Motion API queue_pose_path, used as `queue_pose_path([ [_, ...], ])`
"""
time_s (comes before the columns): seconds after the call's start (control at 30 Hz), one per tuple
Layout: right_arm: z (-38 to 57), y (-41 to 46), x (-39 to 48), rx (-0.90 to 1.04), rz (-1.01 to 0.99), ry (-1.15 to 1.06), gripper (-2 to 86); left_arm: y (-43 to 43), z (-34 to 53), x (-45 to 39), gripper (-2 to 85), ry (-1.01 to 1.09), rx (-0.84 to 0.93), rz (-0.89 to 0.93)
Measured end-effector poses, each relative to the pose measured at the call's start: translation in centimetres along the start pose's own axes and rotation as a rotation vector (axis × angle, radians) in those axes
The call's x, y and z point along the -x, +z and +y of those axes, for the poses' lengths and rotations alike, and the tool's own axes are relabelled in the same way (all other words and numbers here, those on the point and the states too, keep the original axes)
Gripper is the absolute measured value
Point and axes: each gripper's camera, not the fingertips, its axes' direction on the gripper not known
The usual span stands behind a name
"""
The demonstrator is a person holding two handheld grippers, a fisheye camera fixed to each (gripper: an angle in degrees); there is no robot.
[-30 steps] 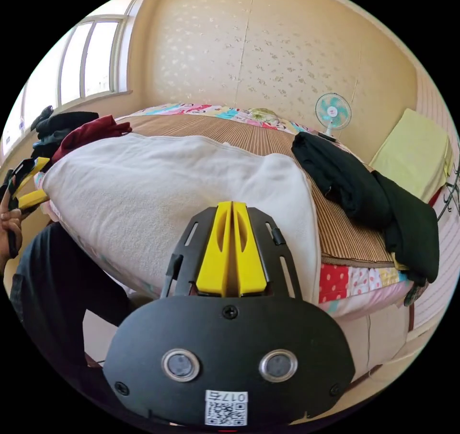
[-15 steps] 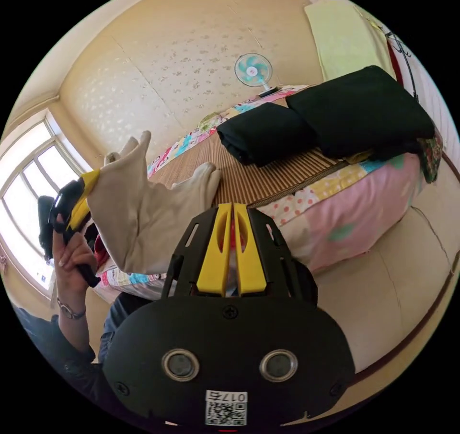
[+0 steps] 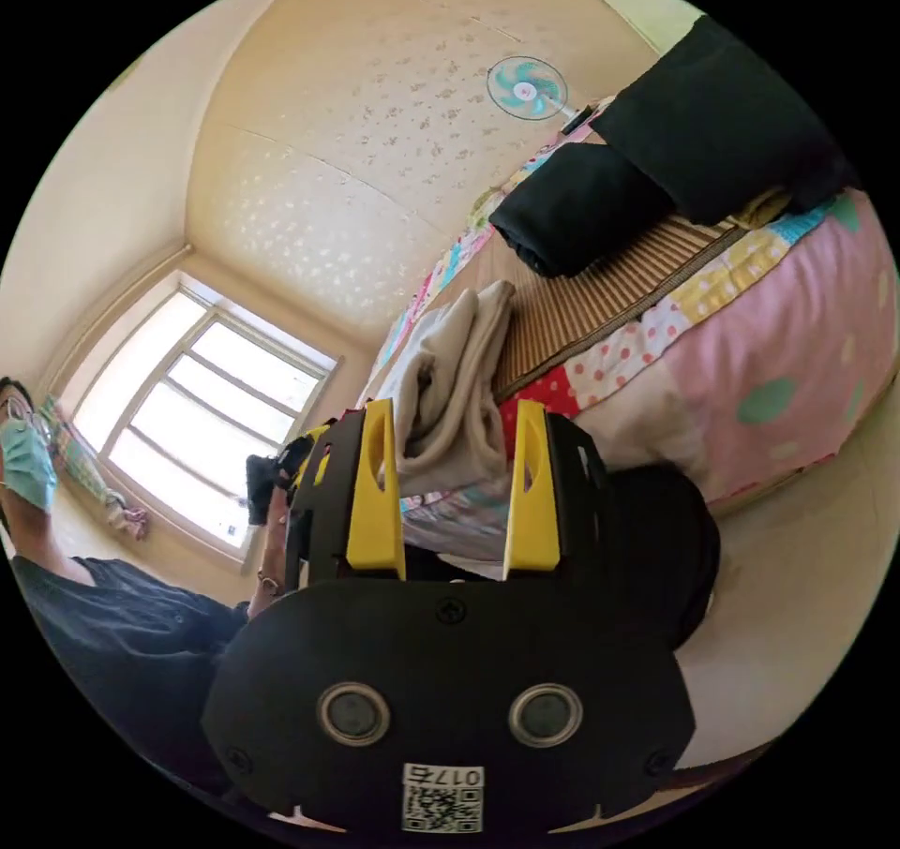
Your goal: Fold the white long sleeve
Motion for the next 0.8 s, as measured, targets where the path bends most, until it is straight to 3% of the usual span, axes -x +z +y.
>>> queue_pose_path([
  [0.1,-1.4,0.1,-2.2,0.034,-0.054,0.09,22.5,5.1,-0.3,3.7,18.1,-0.11,0.258,0.107],
  [0.23,-3.8,-0.2,-4.8,0.129,0.007,0.188,25.7,5.3,0.8,6.1,15.1,-0.169,0.232,0.309],
  [0.47,-7.9,0.9,-7.1,0.36,-0.021,0.216,27.9,1.9,2.7,5.2,11.0,-0.114,0.362,0.615],
  [0.63,-7.6,5.0,-5.7,0.638,-0.294,0.252,24.8,-4.2,4.2,5.7,10.8,-0.077,0.302,0.652],
  [0.8,-5.9,9.4,-3.2,0.585,-0.705,0.261,17.0,-15.0,5.3,8.7,11.1,-0.009,0.128,0.684],
])
